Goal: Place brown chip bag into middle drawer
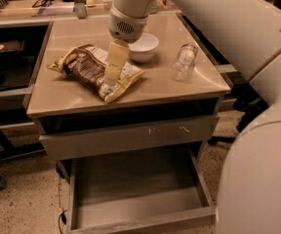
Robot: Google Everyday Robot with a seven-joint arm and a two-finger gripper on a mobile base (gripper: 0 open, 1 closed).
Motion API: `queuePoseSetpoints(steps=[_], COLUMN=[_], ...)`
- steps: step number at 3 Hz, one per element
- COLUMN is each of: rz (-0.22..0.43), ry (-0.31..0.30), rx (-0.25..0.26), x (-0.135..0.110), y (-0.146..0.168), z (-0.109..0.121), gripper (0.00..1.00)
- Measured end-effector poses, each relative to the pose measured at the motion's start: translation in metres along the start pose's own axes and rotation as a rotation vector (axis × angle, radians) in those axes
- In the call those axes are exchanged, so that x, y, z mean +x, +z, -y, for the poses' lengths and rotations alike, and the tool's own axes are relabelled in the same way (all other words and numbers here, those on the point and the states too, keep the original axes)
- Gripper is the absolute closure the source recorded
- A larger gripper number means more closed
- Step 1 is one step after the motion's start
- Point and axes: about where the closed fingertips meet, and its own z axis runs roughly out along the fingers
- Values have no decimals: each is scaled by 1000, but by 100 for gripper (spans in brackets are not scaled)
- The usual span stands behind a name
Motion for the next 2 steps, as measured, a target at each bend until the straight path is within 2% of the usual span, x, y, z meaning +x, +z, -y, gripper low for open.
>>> queuePoseSetpoints(steps=[2], rz=[-6], ry=[-38], rx=[-96], x=[-34], y=[61], z=[24], gripper=[0])
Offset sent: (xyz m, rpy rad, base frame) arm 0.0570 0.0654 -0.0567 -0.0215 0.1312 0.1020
